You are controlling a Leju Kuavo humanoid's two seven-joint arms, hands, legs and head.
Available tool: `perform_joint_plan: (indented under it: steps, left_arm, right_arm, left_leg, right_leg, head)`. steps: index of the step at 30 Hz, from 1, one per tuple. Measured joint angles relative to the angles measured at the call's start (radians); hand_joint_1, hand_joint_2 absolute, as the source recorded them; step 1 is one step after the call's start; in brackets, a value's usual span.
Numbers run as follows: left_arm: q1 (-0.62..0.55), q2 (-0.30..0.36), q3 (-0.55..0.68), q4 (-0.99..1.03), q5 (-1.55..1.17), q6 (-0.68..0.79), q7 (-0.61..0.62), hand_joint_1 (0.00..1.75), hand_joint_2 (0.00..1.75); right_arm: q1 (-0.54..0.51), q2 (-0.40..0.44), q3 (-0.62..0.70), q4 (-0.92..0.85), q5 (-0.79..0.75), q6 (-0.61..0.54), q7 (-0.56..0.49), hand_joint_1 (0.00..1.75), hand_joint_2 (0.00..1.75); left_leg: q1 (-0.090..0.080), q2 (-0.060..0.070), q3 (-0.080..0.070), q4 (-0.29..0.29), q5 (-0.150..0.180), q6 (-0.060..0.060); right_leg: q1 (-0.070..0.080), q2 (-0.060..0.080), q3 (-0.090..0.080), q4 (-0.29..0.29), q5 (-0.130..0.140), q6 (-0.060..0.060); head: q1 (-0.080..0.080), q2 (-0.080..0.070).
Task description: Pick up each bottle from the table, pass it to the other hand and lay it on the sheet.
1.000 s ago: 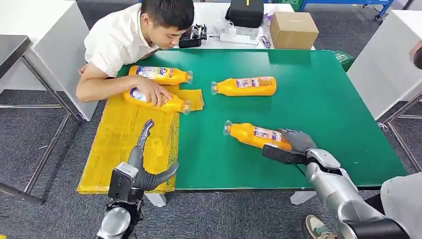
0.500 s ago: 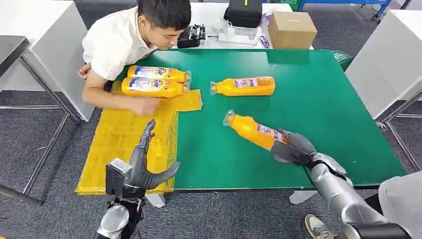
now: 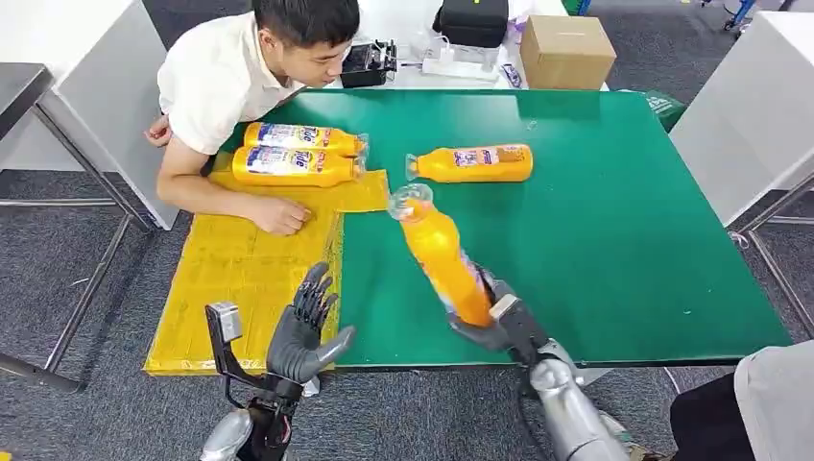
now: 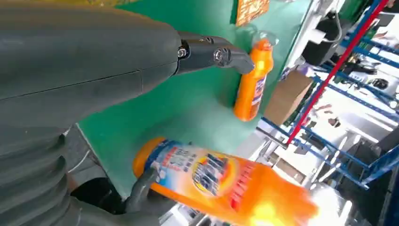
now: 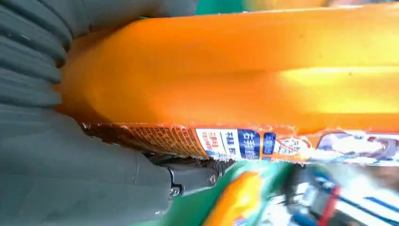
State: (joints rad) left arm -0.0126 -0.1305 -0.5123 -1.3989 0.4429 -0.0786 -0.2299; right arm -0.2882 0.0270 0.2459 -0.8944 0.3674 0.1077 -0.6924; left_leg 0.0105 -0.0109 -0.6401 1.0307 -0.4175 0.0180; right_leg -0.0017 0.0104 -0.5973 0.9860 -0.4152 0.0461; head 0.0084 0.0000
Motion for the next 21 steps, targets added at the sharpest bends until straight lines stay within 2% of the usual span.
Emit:
perform_joint_plan:
  steps: [6,19,21]
  left_arm:
    - [0.0,0.0,-0.016,-0.027,-0.011,0.016,-0.034,0.0,1.75]
    - [-0.013,-0.003,-0.044,-0.089,-0.078,0.03,-0.1,0.0,1.75]
    - [-0.022,-0.009,-0.05,-0.092,-0.079,0.034,-0.102,0.0,1.75]
  right_arm:
    - [0.042,0.067,0.099,-0.061,-0.017,-0.037,0.024,1.75,1.75]
    - [0.021,0.128,0.264,-0.033,0.016,-0.044,0.023,1.75,1.75]
    - [0.01,0.138,0.285,-0.023,0.02,-0.044,0.023,1.68,1.75]
  left_leg:
    - [0.001,0.0,-0.002,0.0,0.0,0.0]
    - [0.0,0.0,-0.002,0.0,0.0,0.0]
    - [0.001,0.0,-0.002,0.0,0.0,0.0]
  right_leg:
    - [0.001,0.0,-0.001,0.0,0.0,-0.001]
    - [0.0,0.0,-0.002,0.0,0.0,-0.001]
    - [0.0,0.0,-0.002,0.0,0.0,-0.001]
  head:
    - [0.0,0.0]
    - [0.0,0.0]
    - [0.0,0.0]
